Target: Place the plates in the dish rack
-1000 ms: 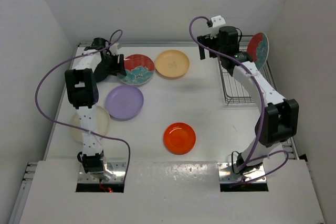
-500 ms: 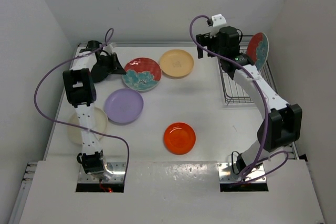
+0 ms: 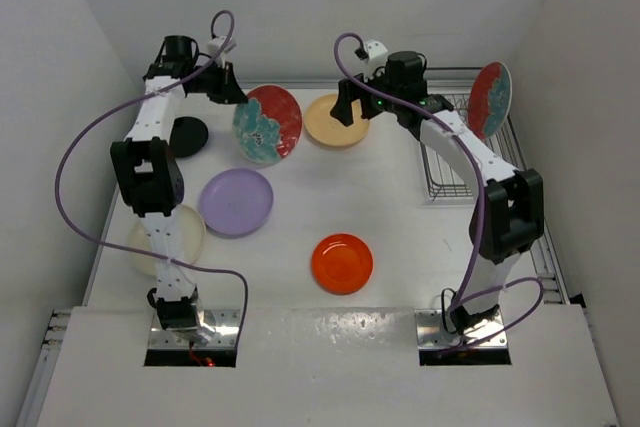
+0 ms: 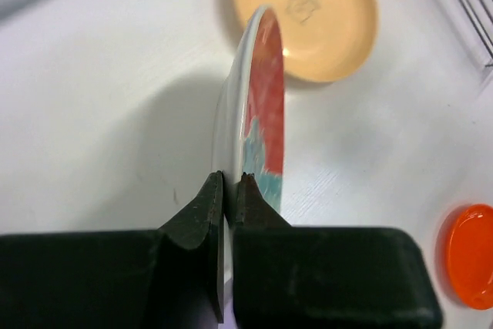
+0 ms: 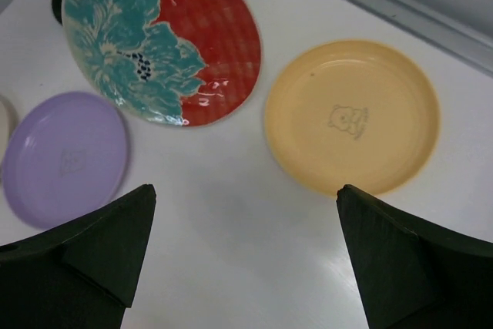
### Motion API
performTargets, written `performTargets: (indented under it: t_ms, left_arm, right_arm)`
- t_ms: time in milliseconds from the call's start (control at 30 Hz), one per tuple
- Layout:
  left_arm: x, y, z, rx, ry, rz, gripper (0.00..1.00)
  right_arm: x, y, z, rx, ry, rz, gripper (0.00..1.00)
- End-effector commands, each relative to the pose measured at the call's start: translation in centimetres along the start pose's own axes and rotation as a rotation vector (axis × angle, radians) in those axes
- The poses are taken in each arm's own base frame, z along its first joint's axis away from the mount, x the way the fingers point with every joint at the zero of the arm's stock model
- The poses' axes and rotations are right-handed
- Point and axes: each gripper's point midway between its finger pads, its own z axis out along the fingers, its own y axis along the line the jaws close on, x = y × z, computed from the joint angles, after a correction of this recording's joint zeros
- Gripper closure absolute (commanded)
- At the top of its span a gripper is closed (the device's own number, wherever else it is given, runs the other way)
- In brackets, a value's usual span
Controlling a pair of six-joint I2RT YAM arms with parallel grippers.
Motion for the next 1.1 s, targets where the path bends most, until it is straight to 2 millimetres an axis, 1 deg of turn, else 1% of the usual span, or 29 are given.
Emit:
performTargets:
  t_ms: [0,33,67,100,133,167,200,233,267,300,367,400,433,467,500,533,600,633,667,700,733,767,867,900,933,967,1000,1033,1067]
  left_arm:
    - [-6.8,-7.8,-4.2,0.15,-0.167,0.224,1.0]
    - [-6.9,-8.0,-4.3,0.161,-0.169,0.225,1.0]
    - [-7.0,-9.1,-4.3,0.174,-0.163,0.215,1.0]
    - [-6.5,-9.6,-3.7,0.189,-0.15,0.211,1.0]
    - [-6.1,-10.4,-3.7,0.192,-0.132,0.198,1.0]
    - [-6.2,-11.8,-3.5,0.204,-0.125,0.229,1.0]
    - [-5.6,-12.0,-2.9,0.197,-0.102,0.232,1.0]
    - [-5.2,-12.8,-2.8,0.203,-0.084,0.237,1.0]
    - [-4.9,-14.0,-2.2,0.227,-0.069,0.26,1.0]
    - [-4.6,-14.5,-2.0,0.237,-0.058,0.256,1.0]
    - [-4.6,-16.1,-2.2,0.267,-0.055,0.275,1.0]
    - [-4.6,-16.3,-2.3,0.279,-0.057,0.275,1.0]
    - [-5.2,-17.2,-2.8,0.307,-0.075,0.288,1.0]
    - [-5.3,-17.5,-3.0,0.322,-0.079,0.288,1.0]
    - [-5.5,-18.1,-3.4,0.336,-0.085,0.282,1.0]
    - [-5.8,-18.6,-3.7,0.358,-0.096,0.288,1.0]
    - [-6.0,-19.0,-4.0,0.366,-0.103,0.295,1.0]
    - [-6.0,-19.4,-3.9,0.374,-0.1,0.299,1.0]
    - [-5.8,-19.4,-3.9,0.375,-0.093,0.29,1.0]
    - [-5.8,-19.7,-4.3,0.375,-0.095,0.302,1.0]
    - [-5.6,-19.6,-4.1,0.376,-0.089,0.295,1.0]
    - [-5.1,-19.8,-3.8,0.385,-0.08,0.298,1.0]
    - [-5.1,-19.5,-3.6,0.363,-0.075,0.299,1.0]
    - [-5.4,-19.6,-3.8,0.361,-0.082,0.307,1.0]
    - [-5.8,-19.3,-4.1,0.352,-0.091,0.31,1.0]
    - [-5.5,-19.0,-3.7,0.353,-0.084,0.302,1.0]
    - [-6.0,-19.1,-4.0,0.351,-0.094,0.313,1.0]
    - [-6.4,-18.5,-4.3,0.326,-0.102,0.318,1.0]
    - [-6.2,-17.9,-3.9,0.306,-0.091,0.31,1.0]
  right_arm:
    - [-1.5,1.6,0.5,-0.102,-0.05,0.057,0.0]
    - [-1.0,1.3,1.0,-0.1,-0.038,0.063,0.0]
    - [-0.8,1.7,1.2,-0.128,-0.036,0.079,0.0]
    - [0.1,1.6,2.1,-0.139,-0.017,0.087,0.02]
    - [0.1,1.6,2.3,-0.149,-0.019,0.09,0.02]
    - [0.5,2.0,3.0,-0.186,-0.021,0.089,0.02]
    - [1.1,2.0,3.6,-0.201,-0.01,0.098,0.02]
    - [1.2,2.3,3.8,-0.224,-0.013,0.102,0.03]
    - [1.2,2.3,4.1,-0.236,-0.023,0.1,0.03]
    - [2.1,2.6,5.0,-0.269,-0.012,0.109,0.03]
    - [2.0,2.6,5.5,-0.297,-0.031,0.119,0.04]
    - [2.4,2.9,5.6,-0.327,-0.024,0.127,0.04]
    - [2.1,3.1,5.7,-0.348,-0.042,0.129,0.05]
    - [3.0,3.2,5.9,-0.364,-0.028,0.147,0.05]
    - [2.8,4.2,5.5,-0.423,-0.038,0.167,0.05]
    - [2.9,4.7,5.8,-0.445,-0.049,0.168,0.06]
    - [4.6,4.9,6.0,-0.448,-0.027,0.185,0.06]
    - [5.8,4.9,6.4,-0.444,-0.009,0.193,0.06]
    - [6.1,4.6,6.5,-0.434,-0.007,0.194,0.08]
    - [6.4,4.3,6.5,-0.43,-0.004,0.201,0.12]
    - [6.9,4.5,6.8,-0.453,0.007,0.204,0.2]
    - [6.7,4.4,6.7,-0.46,0.008,0.209,0.4]
    - [5.9,6.0,6.3,-0.537,0.006,0.208,0.71]
    - [5.8,6.1,6.1,-0.544,0.008,0.225,0.76]
    - [5.5,6.7,5.8,-0.566,-0.009,0.215,0.8]
    - [4.6,7.1,5.1,-0.57,-0.029,0.204,0.86]
    - [4.9,7.4,4.8,-0.572,-0.025,0.209,1.0]
    - [5.0,7.5,4.6,-0.566,-0.038,0.202,1.0]
    - [4.2,7.8,3.6,-0.563,-0.06,0.187,1.0]
